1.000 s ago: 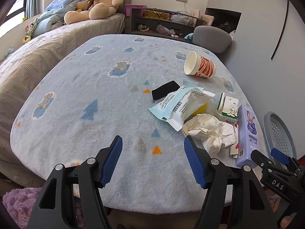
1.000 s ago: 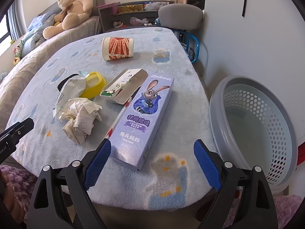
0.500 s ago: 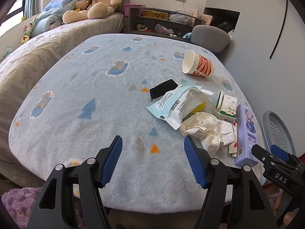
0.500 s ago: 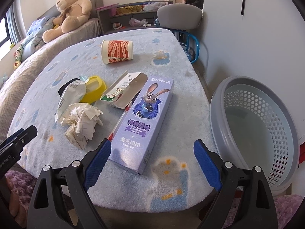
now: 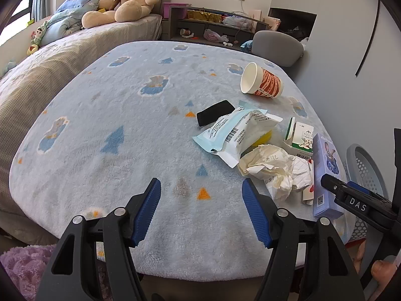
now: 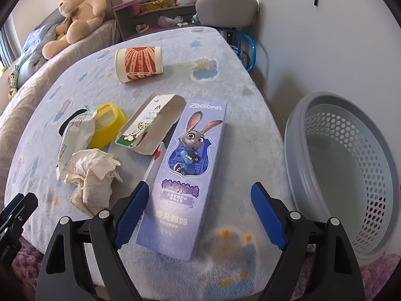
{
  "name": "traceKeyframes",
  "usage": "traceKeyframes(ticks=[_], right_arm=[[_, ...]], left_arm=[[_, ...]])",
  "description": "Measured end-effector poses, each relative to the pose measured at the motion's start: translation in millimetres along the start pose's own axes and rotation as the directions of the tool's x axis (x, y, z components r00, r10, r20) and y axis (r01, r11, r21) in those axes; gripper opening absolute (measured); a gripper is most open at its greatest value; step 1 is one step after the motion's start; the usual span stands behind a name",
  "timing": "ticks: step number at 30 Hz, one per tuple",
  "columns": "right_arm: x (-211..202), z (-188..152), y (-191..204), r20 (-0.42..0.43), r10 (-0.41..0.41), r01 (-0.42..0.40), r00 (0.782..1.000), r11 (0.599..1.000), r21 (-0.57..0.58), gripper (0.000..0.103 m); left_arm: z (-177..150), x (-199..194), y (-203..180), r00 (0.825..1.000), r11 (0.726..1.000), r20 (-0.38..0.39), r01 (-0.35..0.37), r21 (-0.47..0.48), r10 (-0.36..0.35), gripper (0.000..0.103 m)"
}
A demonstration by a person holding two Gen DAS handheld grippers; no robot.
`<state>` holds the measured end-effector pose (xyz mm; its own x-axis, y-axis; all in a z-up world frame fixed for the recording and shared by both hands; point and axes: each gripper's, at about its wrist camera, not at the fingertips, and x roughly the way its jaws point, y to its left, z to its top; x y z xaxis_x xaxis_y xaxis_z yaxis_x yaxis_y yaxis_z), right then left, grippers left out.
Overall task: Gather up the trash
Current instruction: 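Reach the right tool to the purple Zootopia box and close on it, then grasp the crumpled white paper with the left tool while the right tool holds the box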
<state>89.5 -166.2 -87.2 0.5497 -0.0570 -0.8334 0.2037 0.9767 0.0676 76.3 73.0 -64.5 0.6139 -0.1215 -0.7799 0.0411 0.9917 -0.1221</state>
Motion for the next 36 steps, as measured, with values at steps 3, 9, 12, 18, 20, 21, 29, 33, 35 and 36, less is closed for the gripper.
traceKeyframes(ticks=[3,9,12,18,20,21,29,33,35,36], right_arm=[[-4,-4,-6,0.001,-0.028,0.028,1.0,1.0,-0.013,0.078],[2,-6,-15,-0.023,-0.019,0.019,1.0,1.0,0.003,0.074],[7,-2,-10,-0.025,-0.016,0.016,1.0,1.0,-0.008,0.069],[21,6,-5,-0.042,-0.001,0.0,0.999,1.0,-0.017,0.061],[21,7,-5,-0.033,-0.004,0.003,0.999,1.0,-0.021,0.053],[21,7,-6,-0.029,0.002,-0.002,1.0,1.0,-0.02,0.043],[4,2,-17,0.001,0.041,-0.041,0.999,0.999,-0.006,0.043],[-12,-3,-26,0.014,0.068,-0.068,0.998,0.998,0.001,0.043],[-20,-5,-31,0.02,0.085,-0.085,0.996,0.996,0.005,0.043],[-23,-7,-34,0.024,0.095,-0.095,0.995,0.995,0.006,0.043]], left_arm=[[0,1,0,1.0,1.0,-0.002,0.002,-0.001,-0.002,0.064],[-1,2,-1,1.0,1.0,-0.012,0.008,0.001,-0.008,0.064],[-2,3,-2,1.0,1.0,-0.014,0.006,0.002,-0.006,0.065],[-3,5,-3,1.0,1.0,-0.021,0.001,0.003,0.0,0.065],[-3,6,-4,1.0,1.0,-0.026,0.004,0.006,-0.004,0.065],[-3,6,-4,1.0,1.0,-0.029,0.005,0.008,-0.005,0.064],[-4,6,-21,0.999,0.999,-0.045,0.028,0.032,-0.027,0.065],[-7,7,-36,0.997,0.997,-0.059,0.057,0.047,-0.054,0.067],[-8,8,-46,0.995,0.996,-0.071,0.077,0.054,-0.073,0.067],[-9,9,-51,0.994,0.995,-0.077,0.083,0.058,-0.079,0.067]])
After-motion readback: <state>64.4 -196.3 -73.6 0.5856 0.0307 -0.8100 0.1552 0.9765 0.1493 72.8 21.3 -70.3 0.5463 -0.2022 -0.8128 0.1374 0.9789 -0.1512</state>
